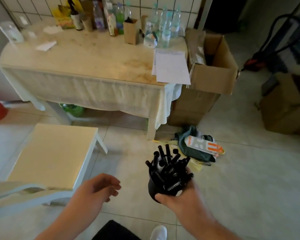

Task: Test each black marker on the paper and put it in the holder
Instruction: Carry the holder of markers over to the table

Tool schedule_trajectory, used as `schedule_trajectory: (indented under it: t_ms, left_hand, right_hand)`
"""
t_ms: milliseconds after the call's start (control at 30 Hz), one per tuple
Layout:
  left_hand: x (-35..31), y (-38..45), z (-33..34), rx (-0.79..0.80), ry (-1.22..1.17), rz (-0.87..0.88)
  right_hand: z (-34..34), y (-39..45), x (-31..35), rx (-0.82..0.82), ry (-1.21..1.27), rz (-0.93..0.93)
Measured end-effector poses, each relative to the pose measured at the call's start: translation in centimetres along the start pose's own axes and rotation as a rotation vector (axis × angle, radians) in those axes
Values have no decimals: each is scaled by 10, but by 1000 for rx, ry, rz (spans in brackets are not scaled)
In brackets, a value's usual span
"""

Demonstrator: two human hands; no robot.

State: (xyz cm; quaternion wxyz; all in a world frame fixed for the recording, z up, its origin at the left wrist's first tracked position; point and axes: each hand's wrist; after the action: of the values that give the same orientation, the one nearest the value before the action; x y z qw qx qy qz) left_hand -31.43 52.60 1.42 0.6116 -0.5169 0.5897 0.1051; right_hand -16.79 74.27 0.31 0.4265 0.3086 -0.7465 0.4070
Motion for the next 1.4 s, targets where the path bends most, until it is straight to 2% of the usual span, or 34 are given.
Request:
schedule_trajectory:
  t_ms: [133,267,467,700,867,1000,1200,1400]
  left_hand:
    - [-13,15,3,-61,-31,-34]
    - [-28,46,-3,-55,-34,-62]
    - [-60,135,-17,33,47,-60]
    - [-129,250,-52,125,83,-5]
    - [-169,317,-70,93,73,-3]
    - [-188,348,-76,108,49,-30]
    - [-215,411,-83,14,19,-73]
    - [-256,456,-106,28,129,-53]
  right_hand:
    - [-16,35,2,-10,6,3]
    - [-22,80,16,22,19,26]
    - [-24,166,46,28,28,48]
    - [-22,273,96,6,19,13]
    - [-20,338,123,-16,58,-2]
    - [-22,379,140,23,36,-18]
    - [-38,476,157,77,-16,-50]
    - [-41,567,185,212,-63,-70]
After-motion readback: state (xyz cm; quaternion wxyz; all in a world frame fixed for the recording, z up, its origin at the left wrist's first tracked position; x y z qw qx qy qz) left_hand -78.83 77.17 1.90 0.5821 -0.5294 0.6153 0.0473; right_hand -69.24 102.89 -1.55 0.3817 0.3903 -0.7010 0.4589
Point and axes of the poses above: each hand's wrist, its own y-axis towards the middle knuckle, its own z-axis out of the palm, x = y × z, and after that the axes turned 4 degrees about x, right-handed
